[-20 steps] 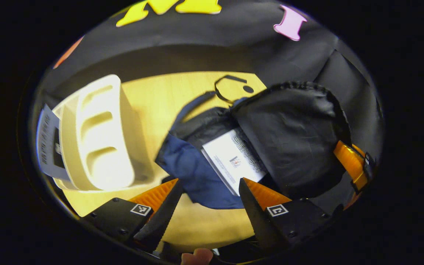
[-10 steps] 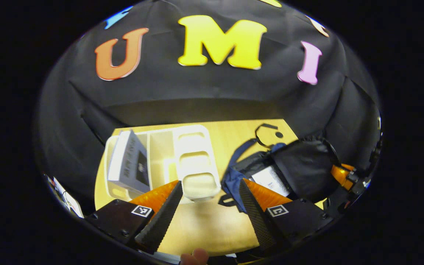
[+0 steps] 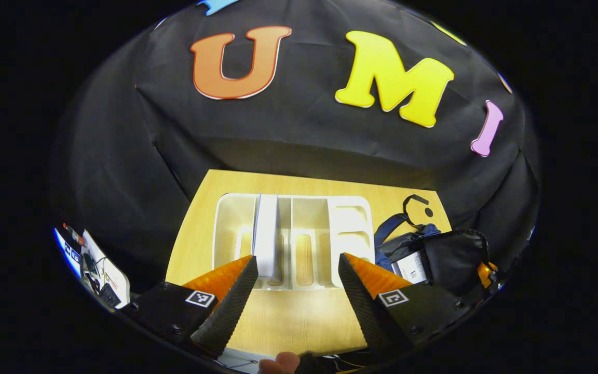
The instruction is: Open the schoolbag, grab two books from the bookshelf and put them into the schoolbag.
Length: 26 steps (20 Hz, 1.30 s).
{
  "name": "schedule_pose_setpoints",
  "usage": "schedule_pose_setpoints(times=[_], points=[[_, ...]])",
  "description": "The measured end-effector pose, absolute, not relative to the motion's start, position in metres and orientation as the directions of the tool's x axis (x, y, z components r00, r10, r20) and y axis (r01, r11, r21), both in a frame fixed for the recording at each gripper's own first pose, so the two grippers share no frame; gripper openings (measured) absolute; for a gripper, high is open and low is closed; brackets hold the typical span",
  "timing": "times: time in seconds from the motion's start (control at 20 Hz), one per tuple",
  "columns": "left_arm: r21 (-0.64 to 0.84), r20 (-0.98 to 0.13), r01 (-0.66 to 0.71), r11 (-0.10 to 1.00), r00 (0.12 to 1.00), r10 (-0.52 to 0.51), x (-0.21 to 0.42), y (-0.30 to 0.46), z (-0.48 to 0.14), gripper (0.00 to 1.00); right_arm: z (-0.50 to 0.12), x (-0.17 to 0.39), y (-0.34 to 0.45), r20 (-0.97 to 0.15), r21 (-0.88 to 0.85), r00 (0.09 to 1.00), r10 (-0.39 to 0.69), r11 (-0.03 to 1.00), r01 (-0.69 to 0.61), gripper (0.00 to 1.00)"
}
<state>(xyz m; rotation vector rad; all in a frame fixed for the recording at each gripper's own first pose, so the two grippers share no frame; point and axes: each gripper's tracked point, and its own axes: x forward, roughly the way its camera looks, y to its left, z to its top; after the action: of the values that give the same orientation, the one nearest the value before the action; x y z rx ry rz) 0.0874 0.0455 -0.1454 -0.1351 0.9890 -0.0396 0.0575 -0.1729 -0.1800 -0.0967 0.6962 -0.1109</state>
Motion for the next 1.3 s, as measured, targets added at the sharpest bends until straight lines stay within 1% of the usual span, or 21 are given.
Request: schedule_pose_setpoints(times=[0.15,0.25,0.35,0.55,0.65,0.8,0.85,1.0,1.05,1.2,1.3], points=[[-0.147,-0.864,-0.014,0.989,0.489,-0.121,0.103,0.051,-0.155,0.98,-0.18,0.054,-0.174,-0.636,-0.127,0.759,-0.143,0.989,0.081,0.0],[-0.133,-0.892,0.004,0.991,0.435,-0.122,0.111,0.056,-0.167,0.98,-0.18,0.052,-0.175,-0.636,-0.126,0.757,-0.149,0.988,0.088,0.0],[-0.133,-0.918,0.024,0.991,0.374,-0.132,0.113,0.061,-0.181,0.98,-0.18,0.05,-0.176,-0.637,-0.126,0.755,-0.155,0.987,0.096,0.0],[-0.14,-0.956,0.021,0.99,0.258,-0.141,0.118,0.063,-0.21,0.98,-0.182,0.049,-0.179,-0.641,-0.134,0.75,-0.167,0.985,0.105,0.0],[-0.146,-0.972,0.026,0.989,0.185,-0.148,0.114,0.061,-0.223,0.98,-0.184,0.049,-0.178,-0.645,-0.134,0.745,-0.171,0.985,0.109,0.0],[-0.13,-0.986,0.035,0.991,0.102,-0.133,0.114,0.069,-0.239,1.0,-0.188,0.048,-0.179,-0.65,-0.139,0.74,-0.175,0.984,0.111,0.0],[-0.123,-0.988,0.033,0.992,0.085,-0.126,0.114,0.07,-0.244,0.98,-0.188,0.048,-0.178,-0.651,-0.139,0.738,-0.176,0.984,0.112,0.0],[-0.126,-0.991,0.018,0.992,0.046,-0.127,0.114,0.071,-0.255,0.98,-0.191,0.046,-0.18,-0.656,-0.134,0.733,-0.181,0.983,0.123,0.0],[-0.129,-0.991,0.008,0.992,0.025,-0.13,0.112,0.069,-0.259,0.95,-0.191,0.047,-0.18,-0.657,-0.134,0.731,-0.183,0.983,0.126,0.0],[-0.115,-0.993,0.016,0.993,-0.01,-0.115,0.11,0.072,-0.271,0.92,-0.192,0.045,-0.179,-0.658,-0.144,0.73,-0.187,0.982,0.123,0.0],[-0.097,-0.995,0.002,0.995,-0.021,-0.097,0.112,0.075,-0.275,0.85,-0.192,0.045,-0.177,-0.657,-0.149,0.731,-0.184,0.982,0.114,0.0]])
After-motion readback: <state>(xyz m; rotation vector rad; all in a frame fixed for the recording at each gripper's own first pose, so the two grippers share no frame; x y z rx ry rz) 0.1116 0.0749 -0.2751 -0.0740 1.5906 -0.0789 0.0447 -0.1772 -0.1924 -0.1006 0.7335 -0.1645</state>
